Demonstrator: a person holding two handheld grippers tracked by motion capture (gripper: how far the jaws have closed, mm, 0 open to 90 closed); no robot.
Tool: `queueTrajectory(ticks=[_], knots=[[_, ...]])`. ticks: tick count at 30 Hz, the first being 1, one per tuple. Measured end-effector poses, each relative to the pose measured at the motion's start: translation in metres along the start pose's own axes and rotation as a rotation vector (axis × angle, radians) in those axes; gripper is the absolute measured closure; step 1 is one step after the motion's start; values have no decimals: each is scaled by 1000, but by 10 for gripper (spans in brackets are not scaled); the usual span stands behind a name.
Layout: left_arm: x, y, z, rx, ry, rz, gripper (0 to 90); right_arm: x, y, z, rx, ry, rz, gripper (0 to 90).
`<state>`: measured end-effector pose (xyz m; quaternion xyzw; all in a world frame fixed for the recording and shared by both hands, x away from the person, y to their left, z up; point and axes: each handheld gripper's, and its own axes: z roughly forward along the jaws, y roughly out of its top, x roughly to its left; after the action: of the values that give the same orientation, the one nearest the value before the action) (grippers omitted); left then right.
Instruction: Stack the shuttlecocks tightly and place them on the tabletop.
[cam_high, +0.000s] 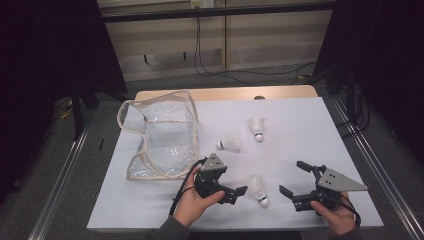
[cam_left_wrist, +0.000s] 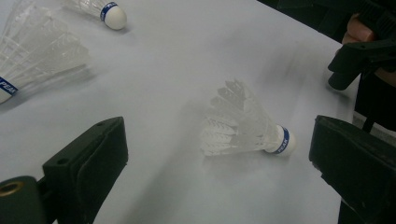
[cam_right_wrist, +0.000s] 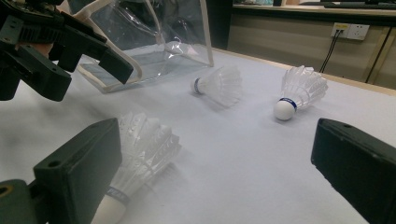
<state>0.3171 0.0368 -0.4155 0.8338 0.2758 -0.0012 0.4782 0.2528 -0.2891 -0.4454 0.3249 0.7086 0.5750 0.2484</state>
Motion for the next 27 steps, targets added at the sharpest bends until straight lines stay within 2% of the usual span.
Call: queueTrajectory(ticks=[3,14,22,27], knots=[[2,-2,-1,5,8,10,46,0,0,0,5,1,0,11],[2,-9,-5,-3,4,-4,39,0,0,0,4,2,-1,11],[2,-15,-10,13,-5,25,38,0,0,1,7,2,1,11],[3,-19,-16,14,-14,25,38,0,-1,0,6,2,1,11]])
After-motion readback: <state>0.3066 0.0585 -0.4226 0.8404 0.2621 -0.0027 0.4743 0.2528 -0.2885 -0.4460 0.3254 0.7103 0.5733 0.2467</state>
